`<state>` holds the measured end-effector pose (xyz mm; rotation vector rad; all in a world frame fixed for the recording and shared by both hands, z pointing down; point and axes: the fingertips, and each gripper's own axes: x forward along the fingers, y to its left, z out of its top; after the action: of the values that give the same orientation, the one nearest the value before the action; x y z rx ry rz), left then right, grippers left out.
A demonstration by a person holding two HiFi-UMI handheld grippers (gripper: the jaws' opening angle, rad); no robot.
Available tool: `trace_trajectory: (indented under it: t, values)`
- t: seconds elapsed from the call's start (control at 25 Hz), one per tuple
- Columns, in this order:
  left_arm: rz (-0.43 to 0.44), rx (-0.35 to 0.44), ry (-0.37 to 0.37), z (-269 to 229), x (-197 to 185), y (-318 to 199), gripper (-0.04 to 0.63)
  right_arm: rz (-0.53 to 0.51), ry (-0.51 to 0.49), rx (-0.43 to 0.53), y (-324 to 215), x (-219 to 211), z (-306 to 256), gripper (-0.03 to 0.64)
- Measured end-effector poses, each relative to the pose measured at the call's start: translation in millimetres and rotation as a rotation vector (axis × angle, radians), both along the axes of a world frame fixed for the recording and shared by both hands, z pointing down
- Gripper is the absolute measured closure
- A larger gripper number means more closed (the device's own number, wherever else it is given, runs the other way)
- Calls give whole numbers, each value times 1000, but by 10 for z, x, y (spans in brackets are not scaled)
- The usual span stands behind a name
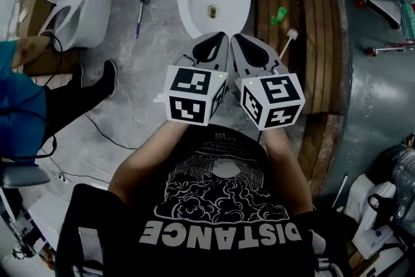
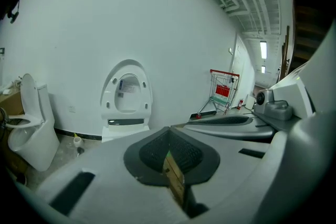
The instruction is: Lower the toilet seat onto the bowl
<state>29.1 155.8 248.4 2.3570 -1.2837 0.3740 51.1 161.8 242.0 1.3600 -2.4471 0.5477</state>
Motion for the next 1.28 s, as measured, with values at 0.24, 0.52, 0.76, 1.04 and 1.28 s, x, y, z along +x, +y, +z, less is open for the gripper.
trace_trajectory:
  t: [0.24,0.52,0.76,1.04,1.28]
  values:
    - [36,5,17,-42,-238,-459,583,30,18,5,-445,-246,-34,597]
    - [76,1,37,-30,-451,-826,583,72,29,2,-798,-437,-27,597]
    - [92,5,48,-26,-501,-1050,583,83,30,3,-987,-491,-15,597]
    - [93,32,60,-40,-523,-1280,583,80,19,22,-1233,-481,-14,597]
    - [91,27,39,-6,-391,-1617,583,53,15,22,-1581,-354,13,597]
